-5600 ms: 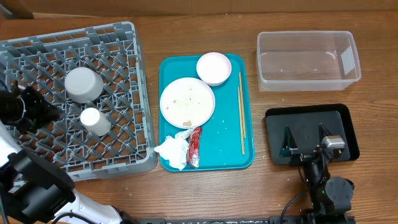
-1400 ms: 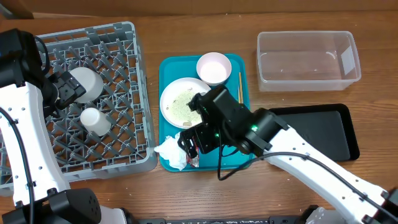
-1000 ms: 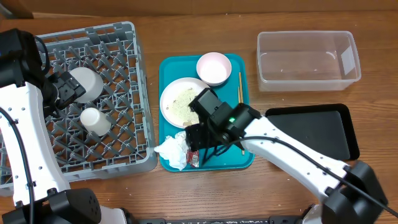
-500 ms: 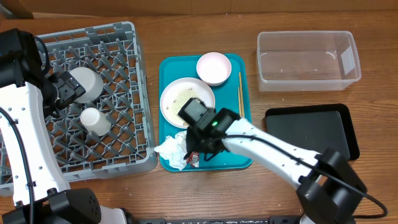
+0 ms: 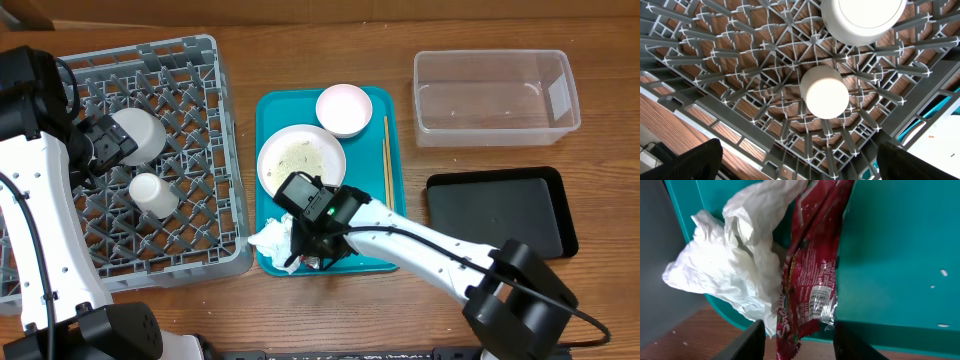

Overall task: Sort waste into correct bins and load items into the dishwasher
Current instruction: 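Reach the right gripper to the tray and grasp the red wrapper, then carry the red wrapper to the clear bin and release it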

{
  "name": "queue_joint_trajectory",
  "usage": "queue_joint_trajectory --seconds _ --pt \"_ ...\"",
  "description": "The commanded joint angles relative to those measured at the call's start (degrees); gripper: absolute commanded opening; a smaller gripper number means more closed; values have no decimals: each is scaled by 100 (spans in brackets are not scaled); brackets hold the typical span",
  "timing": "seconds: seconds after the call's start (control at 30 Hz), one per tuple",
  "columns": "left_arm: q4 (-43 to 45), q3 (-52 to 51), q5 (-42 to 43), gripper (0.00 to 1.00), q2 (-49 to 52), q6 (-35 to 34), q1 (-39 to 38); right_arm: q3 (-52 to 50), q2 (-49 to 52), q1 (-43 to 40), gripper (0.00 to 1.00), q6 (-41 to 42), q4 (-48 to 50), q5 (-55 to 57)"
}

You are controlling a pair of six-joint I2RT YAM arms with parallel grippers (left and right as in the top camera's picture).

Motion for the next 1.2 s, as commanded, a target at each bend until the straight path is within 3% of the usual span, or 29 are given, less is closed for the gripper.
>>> queue_joint_trajectory --seconds 0.0,0.1,0.5,0.87,1.0,1.17 --pt "4 26 -90 100 57 -59 -11 33 240 205 46 63 122 48" --pt "4 26 -90 100 57 -59 -11 35 271 221 43 66 162 48" --pt "4 26 -90 100 57 -59 -11 402 269 98 5 33 -398 50" --pt "4 26 -90 100 57 -59 -11 1569 251 -313 4 -203 -1735 195" --pt "4 26 -90 100 57 -59 -11 2643 219 -866 4 -289 -2920 933" --pt "4 26 -90 100 57 -59 -11 3683 199 -1659 4 -286 -3731 1838"
